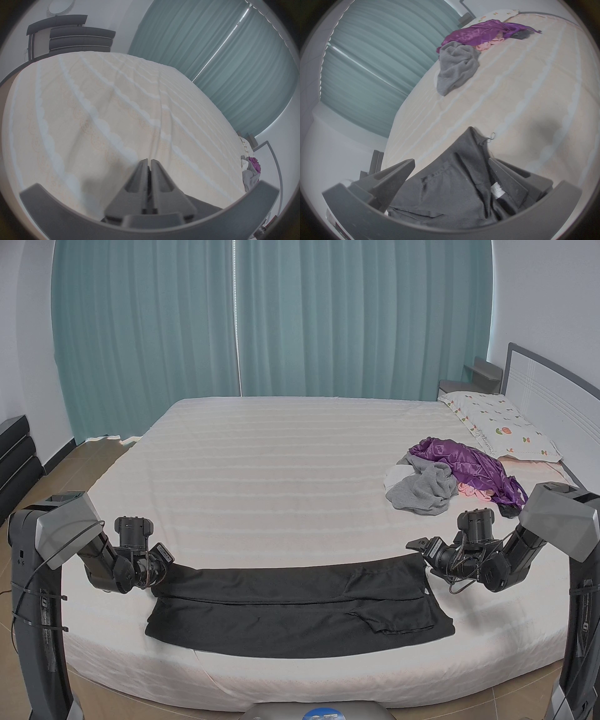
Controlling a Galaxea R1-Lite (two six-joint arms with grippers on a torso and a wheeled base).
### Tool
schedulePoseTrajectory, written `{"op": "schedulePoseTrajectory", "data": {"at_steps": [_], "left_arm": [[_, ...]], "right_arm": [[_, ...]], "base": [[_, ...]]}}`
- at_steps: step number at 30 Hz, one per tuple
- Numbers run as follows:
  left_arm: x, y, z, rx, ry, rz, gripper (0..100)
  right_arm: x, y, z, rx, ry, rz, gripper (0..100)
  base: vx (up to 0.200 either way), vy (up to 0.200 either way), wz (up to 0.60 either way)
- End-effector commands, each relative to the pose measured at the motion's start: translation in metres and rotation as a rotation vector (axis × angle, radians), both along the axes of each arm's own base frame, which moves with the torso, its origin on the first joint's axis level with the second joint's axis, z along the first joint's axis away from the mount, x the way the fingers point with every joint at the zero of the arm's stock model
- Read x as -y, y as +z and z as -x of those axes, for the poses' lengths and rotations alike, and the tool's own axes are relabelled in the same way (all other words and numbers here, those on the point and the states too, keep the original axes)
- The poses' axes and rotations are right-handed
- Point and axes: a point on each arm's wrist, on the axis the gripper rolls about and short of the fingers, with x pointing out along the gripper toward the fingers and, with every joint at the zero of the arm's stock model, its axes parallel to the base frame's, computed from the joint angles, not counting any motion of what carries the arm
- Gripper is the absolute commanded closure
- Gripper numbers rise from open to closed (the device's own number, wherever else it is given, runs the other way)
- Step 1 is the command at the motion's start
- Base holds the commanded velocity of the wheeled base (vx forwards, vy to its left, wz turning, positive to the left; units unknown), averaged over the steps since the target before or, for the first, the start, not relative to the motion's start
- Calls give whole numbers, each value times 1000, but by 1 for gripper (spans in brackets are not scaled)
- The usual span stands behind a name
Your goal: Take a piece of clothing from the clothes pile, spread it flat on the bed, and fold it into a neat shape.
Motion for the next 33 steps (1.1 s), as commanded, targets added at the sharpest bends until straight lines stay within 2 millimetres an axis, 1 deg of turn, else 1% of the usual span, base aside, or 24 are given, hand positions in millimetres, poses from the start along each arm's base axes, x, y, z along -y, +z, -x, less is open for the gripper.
{"op": "schedulePoseTrajectory", "data": {"at_steps": [1,2,3,5,7,8,14,18,19,28,33], "left_arm": [[0,-1,3,-12,0,1,0],[0,-1,3,-12,0,1,0],[1,-2,5,-19,0,5,0],[2,-3,8,-24,7,13,0],[2,-3,8,-24,7,13,0],[0,0,11,-18,29,35,0],[-6,9,16,4,99,109,0],[-7,8,24,-15,102,112,0],[-7,9,24,-13,102,112,0],[-9,4,33,7,107,110,0],[-10,4,34,13,108,108,0]], "right_arm": [[-8,-1,0,12,33,5,0],[-8,-1,0,12,33,5,0],[-13,-3,-4,51,90,14,0],[-22,-9,-5,71,156,34,0],[-22,-9,-5,71,156,34,0],[-24,-24,-6,73,195,78,0],[-22,-48,-9,94,222,118,0],[-22,-51,-9,97,223,117,0],[-22,-51,-9,98,224,119,100],[-21,-51,-10,100,219,121,100],[-17,-43,-13,183,194,103,100]], "base": [[0,0,0],[0,0,0],[0,0,0],[0,0,0],[0,0,0],[0,0,0],[0,0,0],[0,0,0],[0,0,0],[0,0,0],[0,0,0]]}}
